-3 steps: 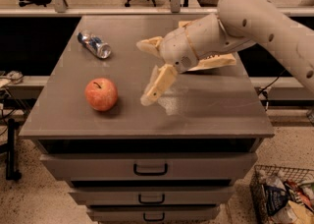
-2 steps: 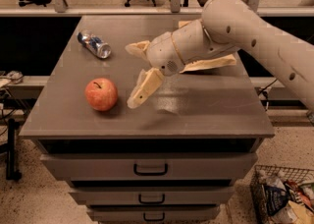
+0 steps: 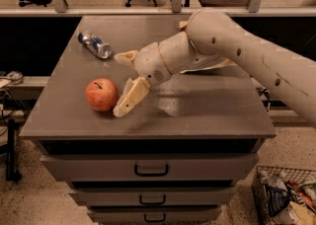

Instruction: Pick apple

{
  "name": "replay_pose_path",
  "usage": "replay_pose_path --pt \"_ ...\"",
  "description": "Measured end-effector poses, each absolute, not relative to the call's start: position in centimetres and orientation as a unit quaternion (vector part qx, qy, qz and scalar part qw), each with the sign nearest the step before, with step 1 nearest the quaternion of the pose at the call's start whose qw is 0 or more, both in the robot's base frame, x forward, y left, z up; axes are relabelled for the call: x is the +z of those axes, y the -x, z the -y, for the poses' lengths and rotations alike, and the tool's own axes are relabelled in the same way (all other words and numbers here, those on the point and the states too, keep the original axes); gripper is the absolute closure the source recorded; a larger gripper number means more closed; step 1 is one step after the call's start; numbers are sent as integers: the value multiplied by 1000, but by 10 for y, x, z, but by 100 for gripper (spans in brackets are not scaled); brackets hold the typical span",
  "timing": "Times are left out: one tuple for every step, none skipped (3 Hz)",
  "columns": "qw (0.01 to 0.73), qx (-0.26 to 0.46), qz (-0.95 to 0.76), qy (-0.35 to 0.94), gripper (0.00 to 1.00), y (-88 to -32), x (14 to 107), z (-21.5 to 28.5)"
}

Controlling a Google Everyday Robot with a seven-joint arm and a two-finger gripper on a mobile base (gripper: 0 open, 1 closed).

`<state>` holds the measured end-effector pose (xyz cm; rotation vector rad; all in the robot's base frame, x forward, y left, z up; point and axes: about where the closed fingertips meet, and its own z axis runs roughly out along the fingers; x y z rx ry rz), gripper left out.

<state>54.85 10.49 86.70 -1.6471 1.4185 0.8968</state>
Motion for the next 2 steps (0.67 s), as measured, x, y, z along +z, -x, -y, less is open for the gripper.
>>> replay_pose_path --pt "384 361 -557 642 0 -543 861 -116" --pt "385 369 -560 634 18 -537 855 -122"
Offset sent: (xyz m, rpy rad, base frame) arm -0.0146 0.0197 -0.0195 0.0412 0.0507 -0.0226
